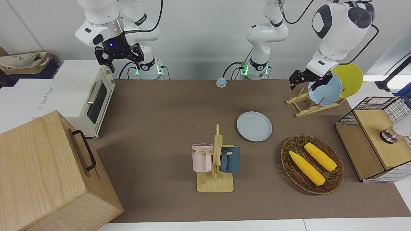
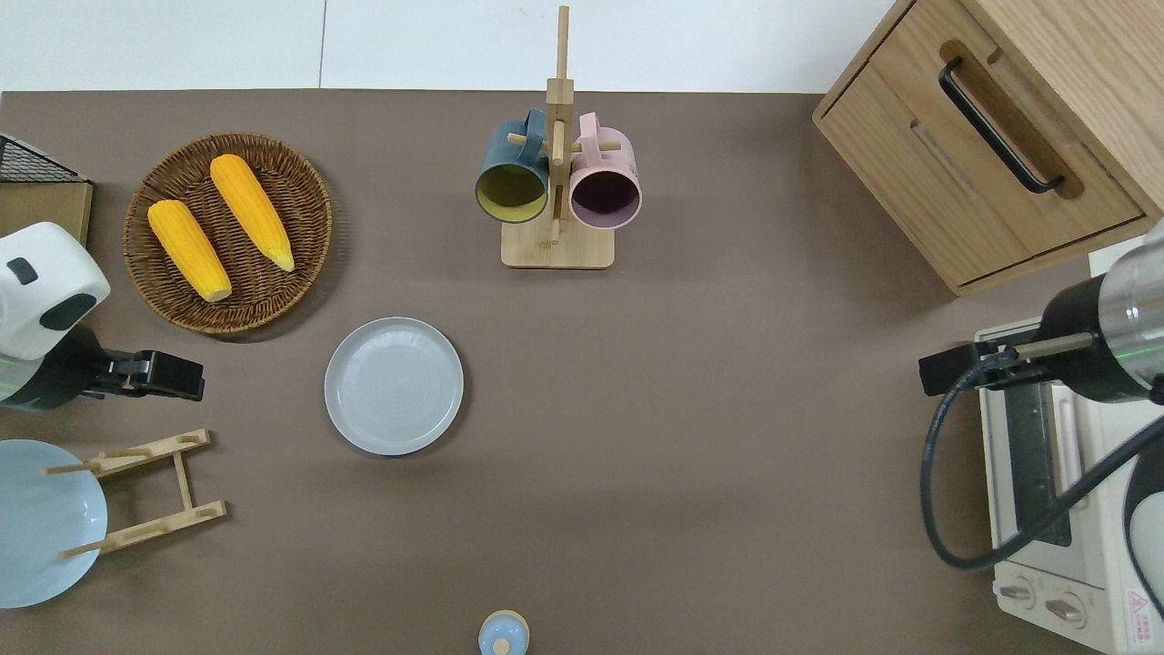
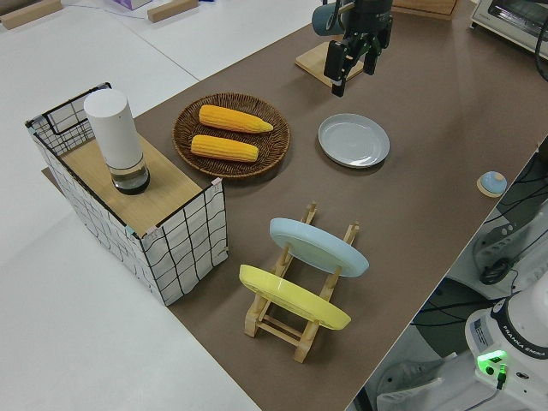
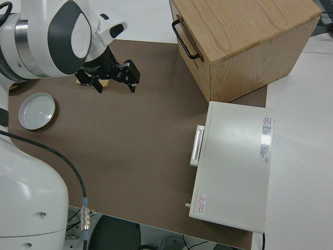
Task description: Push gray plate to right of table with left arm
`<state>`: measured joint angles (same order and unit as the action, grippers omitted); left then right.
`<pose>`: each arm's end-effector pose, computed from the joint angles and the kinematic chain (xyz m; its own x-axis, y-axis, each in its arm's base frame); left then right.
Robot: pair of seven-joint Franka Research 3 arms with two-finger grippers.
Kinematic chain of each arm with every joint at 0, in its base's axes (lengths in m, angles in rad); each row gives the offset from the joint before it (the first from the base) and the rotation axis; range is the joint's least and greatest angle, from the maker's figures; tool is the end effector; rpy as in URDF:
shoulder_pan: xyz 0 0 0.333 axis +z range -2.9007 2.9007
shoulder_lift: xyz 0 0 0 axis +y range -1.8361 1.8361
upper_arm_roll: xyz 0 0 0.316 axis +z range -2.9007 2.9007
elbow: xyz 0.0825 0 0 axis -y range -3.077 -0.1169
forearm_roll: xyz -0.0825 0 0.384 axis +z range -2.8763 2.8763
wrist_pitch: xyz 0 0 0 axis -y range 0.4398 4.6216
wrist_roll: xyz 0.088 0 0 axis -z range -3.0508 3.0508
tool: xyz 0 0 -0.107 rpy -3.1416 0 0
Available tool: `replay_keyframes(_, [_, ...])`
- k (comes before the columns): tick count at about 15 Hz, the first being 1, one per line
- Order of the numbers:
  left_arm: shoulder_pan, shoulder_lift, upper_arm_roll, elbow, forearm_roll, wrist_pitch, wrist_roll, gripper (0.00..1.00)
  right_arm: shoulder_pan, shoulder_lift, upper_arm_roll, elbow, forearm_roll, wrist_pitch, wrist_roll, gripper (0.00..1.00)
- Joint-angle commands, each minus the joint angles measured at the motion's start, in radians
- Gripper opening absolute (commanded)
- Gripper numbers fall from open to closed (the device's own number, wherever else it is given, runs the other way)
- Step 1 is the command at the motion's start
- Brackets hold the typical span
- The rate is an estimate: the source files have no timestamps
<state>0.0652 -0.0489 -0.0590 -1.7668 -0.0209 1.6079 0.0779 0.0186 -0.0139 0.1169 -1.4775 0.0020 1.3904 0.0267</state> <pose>0.5347 0.0005 0.5619 0.9916 -0.0705 -0.1082 -0.0680 -0.9973 0.0263 0.5261 0.0725 0.6600 0.9914 0.1085 -0.0732 0.1089 -0.9941 0.0016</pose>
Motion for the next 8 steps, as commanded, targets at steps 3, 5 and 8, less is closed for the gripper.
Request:
replay_keyframes(3, [0.011,-0.002,0.014,-0.005,-0.010,-0.026,0.028,1.00,-0.020,-0.003,0.015,0.008,0.010,-0.014,0.001,0.983])
replay_keyframes(5, [0.025,-0.003,0.021,-0.005,-0.023,-0.026,0.031,1.00,-0.020,-0.003,0.013,0.008,0.010,-0.014,0.001,0.983])
replay_keyframes(8, [0.024,-0.003,0.027,-0.005,-0.022,-0.028,0.066,1.00,-0.020,-0.003,0.015,0.008,0.010,-0.014,0.001,0.983])
